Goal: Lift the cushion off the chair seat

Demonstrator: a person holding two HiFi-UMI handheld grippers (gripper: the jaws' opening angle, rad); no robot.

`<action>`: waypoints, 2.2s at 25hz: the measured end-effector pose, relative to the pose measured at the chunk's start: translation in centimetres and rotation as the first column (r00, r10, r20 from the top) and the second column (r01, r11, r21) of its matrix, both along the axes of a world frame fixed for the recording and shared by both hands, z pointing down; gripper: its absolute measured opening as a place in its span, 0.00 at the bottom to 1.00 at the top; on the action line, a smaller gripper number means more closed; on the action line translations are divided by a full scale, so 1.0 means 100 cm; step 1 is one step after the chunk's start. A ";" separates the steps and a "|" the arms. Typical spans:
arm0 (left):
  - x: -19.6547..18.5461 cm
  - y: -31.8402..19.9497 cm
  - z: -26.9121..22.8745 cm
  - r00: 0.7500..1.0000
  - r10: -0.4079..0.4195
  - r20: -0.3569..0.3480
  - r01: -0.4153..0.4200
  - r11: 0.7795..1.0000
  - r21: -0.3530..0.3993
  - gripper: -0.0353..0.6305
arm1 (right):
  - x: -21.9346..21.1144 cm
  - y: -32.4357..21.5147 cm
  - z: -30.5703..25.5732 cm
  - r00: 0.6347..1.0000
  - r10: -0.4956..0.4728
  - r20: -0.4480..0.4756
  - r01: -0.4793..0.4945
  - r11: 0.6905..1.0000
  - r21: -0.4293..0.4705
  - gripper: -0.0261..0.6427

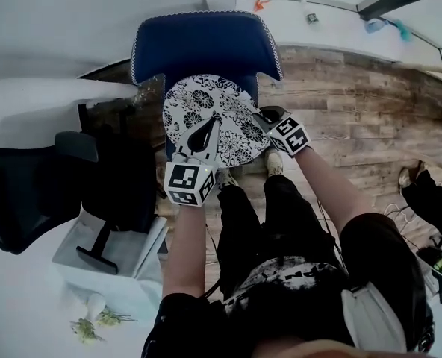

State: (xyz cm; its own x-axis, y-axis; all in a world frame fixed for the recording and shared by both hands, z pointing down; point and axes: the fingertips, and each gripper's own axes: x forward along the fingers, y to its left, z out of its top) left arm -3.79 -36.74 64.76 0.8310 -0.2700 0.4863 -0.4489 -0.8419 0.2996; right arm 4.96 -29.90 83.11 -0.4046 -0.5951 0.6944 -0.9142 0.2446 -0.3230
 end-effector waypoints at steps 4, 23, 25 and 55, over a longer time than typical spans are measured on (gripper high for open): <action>-0.002 -0.009 -0.036 1.000 0.012 -0.001 -0.012 0.998 0.061 0.07 | -0.008 -0.011 -0.052 1.000 -0.010 -0.011 0.011 0.997 0.072 0.08; -0.046 -0.026 -0.157 0.986 -0.094 -0.136 0.113 0.983 0.142 0.07 | 0.019 -0.029 -0.279 0.998 0.044 -0.044 -0.026 0.938 0.347 0.08; -0.044 -0.023 -0.165 0.985 -0.093 -0.145 0.116 0.981 0.156 0.07 | 0.021 -0.031 -0.304 0.998 0.059 -0.032 -0.042 0.920 0.389 0.08; -0.020 -0.007 -0.233 0.987 -0.055 -0.151 0.105 0.931 0.350 0.07 | 0.055 -0.008 -0.446 0.994 0.112 -0.018 -0.068 0.711 0.700 0.08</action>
